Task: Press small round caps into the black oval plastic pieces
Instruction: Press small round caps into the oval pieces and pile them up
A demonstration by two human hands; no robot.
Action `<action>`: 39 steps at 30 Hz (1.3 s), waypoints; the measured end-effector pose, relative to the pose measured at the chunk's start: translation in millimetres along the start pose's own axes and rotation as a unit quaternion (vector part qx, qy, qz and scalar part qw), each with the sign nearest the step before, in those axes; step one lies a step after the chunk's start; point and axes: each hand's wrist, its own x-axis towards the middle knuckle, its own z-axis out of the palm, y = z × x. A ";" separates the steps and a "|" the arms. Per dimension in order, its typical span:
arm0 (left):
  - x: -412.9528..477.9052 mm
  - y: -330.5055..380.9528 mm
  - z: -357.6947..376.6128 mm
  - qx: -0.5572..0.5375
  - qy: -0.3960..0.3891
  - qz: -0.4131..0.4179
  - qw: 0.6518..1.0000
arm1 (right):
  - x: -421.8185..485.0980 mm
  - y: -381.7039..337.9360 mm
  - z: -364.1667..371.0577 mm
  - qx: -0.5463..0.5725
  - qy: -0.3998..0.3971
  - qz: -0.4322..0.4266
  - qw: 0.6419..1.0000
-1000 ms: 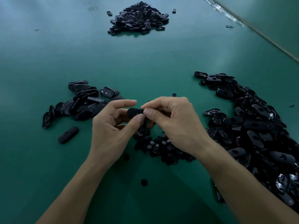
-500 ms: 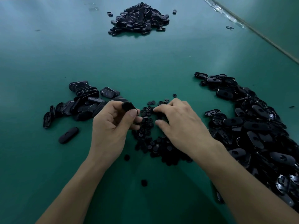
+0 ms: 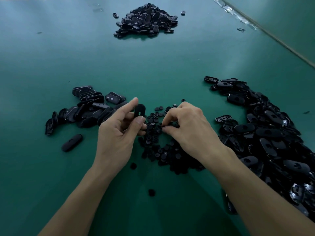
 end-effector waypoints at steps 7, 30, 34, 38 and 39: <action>-0.4 -0.4 -2.0 0.000 0.007 -0.004 1.000 | -1.1 -1.5 0.5 0.005 -0.001 -0.026 1.000; -0.6 -3.1 -4.6 0.031 0.015 0.014 0.999 | -1.0 -5.1 -2.9 0.075 -0.010 -0.018 0.997; -1.1 -3.8 -4.4 0.038 0.009 0.012 0.999 | -0.9 -4.2 -2.0 0.070 -0.002 -0.007 0.998; -0.6 -3.5 -4.9 0.040 0.008 0.008 0.999 | 0.0 -4.3 -3.7 0.070 -0.016 0.002 0.997; -0.7 -3.4 -5.1 0.045 0.007 0.010 0.999 | -0.3 -4.5 -3.8 0.072 -0.022 0.002 0.997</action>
